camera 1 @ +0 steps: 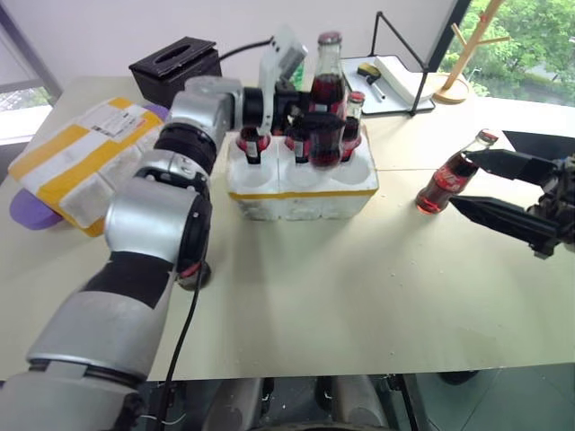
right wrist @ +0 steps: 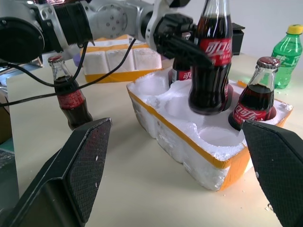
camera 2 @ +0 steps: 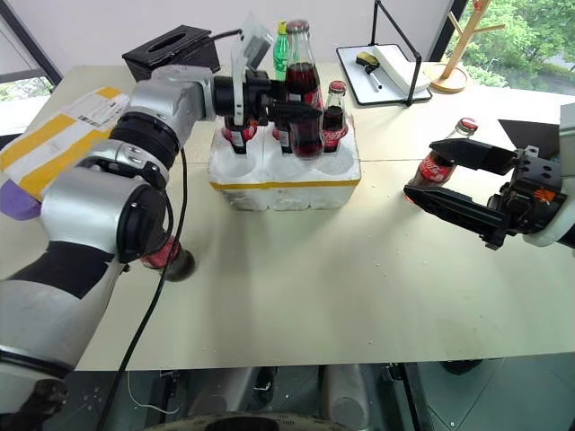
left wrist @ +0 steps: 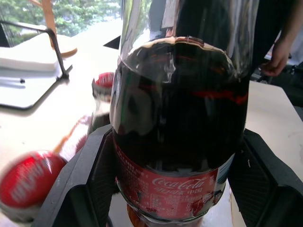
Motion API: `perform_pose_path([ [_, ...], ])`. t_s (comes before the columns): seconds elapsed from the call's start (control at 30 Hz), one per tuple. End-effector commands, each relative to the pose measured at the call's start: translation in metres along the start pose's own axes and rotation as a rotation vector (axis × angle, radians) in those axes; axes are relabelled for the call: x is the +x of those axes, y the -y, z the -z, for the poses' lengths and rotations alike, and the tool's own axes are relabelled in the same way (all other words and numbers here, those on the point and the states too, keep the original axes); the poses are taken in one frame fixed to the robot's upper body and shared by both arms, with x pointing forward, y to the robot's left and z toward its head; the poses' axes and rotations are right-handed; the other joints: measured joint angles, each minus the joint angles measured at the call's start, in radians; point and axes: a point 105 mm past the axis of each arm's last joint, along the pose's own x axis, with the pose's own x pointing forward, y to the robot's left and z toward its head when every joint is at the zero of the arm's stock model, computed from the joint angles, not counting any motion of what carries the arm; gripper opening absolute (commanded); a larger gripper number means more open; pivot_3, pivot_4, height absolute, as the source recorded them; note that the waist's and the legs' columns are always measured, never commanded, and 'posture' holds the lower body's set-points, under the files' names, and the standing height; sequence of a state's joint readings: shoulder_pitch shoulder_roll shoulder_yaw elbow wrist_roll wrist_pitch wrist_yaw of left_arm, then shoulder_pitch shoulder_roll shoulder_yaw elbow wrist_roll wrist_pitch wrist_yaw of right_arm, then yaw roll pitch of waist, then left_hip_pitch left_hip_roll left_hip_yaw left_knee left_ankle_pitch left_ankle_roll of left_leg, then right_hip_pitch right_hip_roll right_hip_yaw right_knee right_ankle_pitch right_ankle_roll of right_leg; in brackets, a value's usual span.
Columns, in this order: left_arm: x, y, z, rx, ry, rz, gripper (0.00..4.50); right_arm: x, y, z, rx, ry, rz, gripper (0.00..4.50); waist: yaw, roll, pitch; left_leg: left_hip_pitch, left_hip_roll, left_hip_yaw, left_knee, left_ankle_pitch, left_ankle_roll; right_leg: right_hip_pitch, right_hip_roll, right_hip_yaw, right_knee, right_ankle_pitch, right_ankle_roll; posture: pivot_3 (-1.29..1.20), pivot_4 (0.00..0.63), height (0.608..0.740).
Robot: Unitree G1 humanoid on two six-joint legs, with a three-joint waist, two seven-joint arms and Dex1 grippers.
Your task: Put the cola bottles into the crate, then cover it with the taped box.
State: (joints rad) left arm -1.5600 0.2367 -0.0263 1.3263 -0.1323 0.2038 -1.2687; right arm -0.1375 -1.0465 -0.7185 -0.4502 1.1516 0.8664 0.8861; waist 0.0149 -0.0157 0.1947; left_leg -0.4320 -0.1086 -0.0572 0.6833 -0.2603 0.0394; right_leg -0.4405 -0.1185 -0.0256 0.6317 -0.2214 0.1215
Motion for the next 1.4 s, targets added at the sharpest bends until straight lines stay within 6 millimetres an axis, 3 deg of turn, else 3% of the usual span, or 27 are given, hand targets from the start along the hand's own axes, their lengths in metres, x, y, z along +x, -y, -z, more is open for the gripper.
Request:
perform_pose_path([
  [0.03, -0.008, 0.004, -0.028, 0.122, 0.039, 0.027, 2.68, 0.0, -0.005, -0.009, -0.057, 0.021, -0.006, 4.5, 0.0, 0.0, 0.0, 0.0, 0.0, 0.0, 0.0, 0.0, 0.0, 0.0, 0.0, 0.0, 0.0, 0.0, 0.0, 0.0, 0.15, 0.736],
  [0.4, -0.029, 0.003, -0.009, 0.162, -0.04, 0.069, 2.68, 0.005, -0.001, -0.007, -0.048, 0.039, -0.001, 4.5, 0.0, 0.0, 0.0, 0.0, 0.0, 0.0, 0.0, 0.001, -0.002, 0.0, 0.0, 0.0, 0.0, 0.0, 0.0, 0.0, 0.15, 0.736],
  [0.63, -0.016, 0.004, 0.026, 0.12, -0.076, 0.071, 2.68, 0.008, 0.002, -0.007, -0.048, 0.047, -0.002, 4.5, 0.0, 0.006, -0.003, 0.0, 0.0, 0.0, 0.0, 0.001, -0.002, 0.001, 0.0, 0.0, 0.0, 0.0, 0.0, 0.0, 0.15, 0.736],
  [0.83, -0.011, 0.005, 0.034, 0.111, -0.089, 0.066, 2.68, 0.009, 0.004, -0.007, -0.049, 0.047, 0.003, 4.5, 0.0, 0.019, -0.011, 0.005, 0.0, 0.0, 0.0, -0.002, 0.004, 0.005, 0.0, 0.0, 0.0, 0.0, 0.0, 0.0, 0.15, 0.736],
  [0.97, -0.012, 0.003, 0.033, 0.105, -0.089, 0.047, 4.47, 0.009, 0.005, -0.006, -0.048, 0.049, 0.011, 4.5, -0.001, 0.019, -0.012, 0.007, 0.0, 0.0, 0.0, -0.002, 0.004, 0.007, 0.0, 0.0, 0.0, 0.0, 0.0, 0.0, 0.15, 0.736],
  [1.4, -0.022, -0.003, 0.017, 0.127, -0.071, 0.011, 4.47, 0.011, 0.011, -0.006, -0.051, 0.056, 0.029, 4.5, 0.0, 0.018, -0.011, 0.006, 0.0, 0.0, 0.0, -0.002, 0.004, 0.006, 0.0, 0.0, 0.0, 0.0, 0.0, 0.0, 0.15, 0.736],
])
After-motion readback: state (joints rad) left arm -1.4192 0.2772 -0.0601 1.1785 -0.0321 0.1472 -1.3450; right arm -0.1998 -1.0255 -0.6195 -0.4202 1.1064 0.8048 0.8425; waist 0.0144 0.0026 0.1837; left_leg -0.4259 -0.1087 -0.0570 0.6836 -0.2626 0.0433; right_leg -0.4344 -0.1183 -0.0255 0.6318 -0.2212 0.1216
